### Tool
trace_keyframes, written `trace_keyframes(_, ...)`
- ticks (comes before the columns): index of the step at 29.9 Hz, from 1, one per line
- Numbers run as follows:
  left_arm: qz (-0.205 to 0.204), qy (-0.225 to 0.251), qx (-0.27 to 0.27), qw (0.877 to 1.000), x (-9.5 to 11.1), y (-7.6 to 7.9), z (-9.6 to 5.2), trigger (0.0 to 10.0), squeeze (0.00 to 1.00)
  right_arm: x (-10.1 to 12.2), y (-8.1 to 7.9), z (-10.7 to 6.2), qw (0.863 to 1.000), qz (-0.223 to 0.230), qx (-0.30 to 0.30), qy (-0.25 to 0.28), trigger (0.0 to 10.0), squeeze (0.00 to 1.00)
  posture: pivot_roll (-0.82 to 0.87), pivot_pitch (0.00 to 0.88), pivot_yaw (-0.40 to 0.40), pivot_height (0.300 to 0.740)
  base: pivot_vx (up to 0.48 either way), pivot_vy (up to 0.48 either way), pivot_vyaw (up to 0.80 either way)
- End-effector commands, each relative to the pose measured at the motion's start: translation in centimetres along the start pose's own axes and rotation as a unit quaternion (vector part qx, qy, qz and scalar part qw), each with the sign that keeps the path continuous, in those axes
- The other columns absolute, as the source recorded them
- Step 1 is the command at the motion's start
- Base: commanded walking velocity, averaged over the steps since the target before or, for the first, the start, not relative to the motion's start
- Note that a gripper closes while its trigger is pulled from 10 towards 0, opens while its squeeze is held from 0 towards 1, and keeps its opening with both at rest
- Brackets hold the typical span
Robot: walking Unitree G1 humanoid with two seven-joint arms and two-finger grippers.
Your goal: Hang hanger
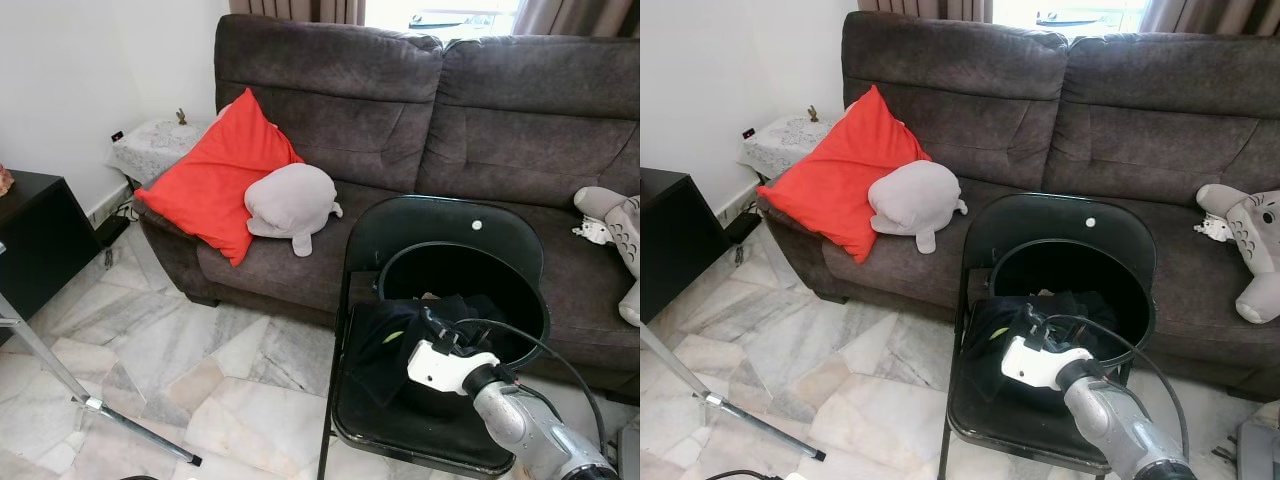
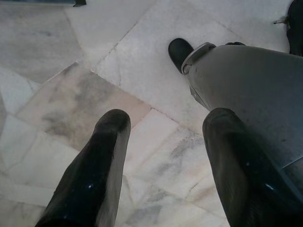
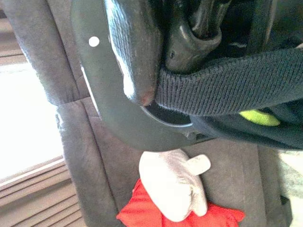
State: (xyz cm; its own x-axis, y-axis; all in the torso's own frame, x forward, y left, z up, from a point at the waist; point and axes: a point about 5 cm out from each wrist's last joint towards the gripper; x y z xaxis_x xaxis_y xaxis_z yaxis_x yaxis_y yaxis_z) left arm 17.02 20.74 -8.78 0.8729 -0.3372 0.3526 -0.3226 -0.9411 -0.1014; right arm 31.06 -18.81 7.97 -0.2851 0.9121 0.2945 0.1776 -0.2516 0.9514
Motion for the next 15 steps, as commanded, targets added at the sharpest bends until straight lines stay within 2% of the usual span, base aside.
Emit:
trace_keyframes(1, 0.012, -0.006, 0.004, 1.000, -0.4, -0.4, -0.1, 10.0, 0.00, 0.9, 0.2, -0.1, 1.000, 0.014, -0.006, 0.011, 0.0, 0.00, -0.04, 0.026, 0.060, 0.740, 0.000, 0.000, 0.00)
trace_keyframes(8, 0.012, -0.006, 0.004, 1.000, -0.3, -0.3, -0.1, 10.0, 0.00, 2.3, 0.3, -1.7, 0.999, 0.023, -0.011, 0.021, 0.0, 0.00, -0.05, 0.025, 0.057, 0.740, 0.000, 0.000, 0.00)
trace_keyframes(15, 0.013, -0.005, 0.003, 1.000, -0.3, -0.3, -0.1, 10.0, 0.00, 2.7, 0.1, -3.9, 1.000, 0.024, -0.003, -0.011, 0.0, 0.00, -0.06, 0.026, 0.053, 0.740, 0.000, 0.000, 0.00)
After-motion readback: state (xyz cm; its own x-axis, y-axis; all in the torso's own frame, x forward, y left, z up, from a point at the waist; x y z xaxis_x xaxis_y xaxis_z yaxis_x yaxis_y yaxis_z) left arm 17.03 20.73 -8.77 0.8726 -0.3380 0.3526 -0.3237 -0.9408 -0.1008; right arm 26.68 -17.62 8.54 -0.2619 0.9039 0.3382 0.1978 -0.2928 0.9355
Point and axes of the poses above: a point about 5 cm out from each wrist's last joint towards the gripper, its own z axis pointing out of the wrist towards the gripper, its own x axis along the axis of the wrist's last joint, y = z × x, and after that the axes turned 4 degrees about -z, right-handed
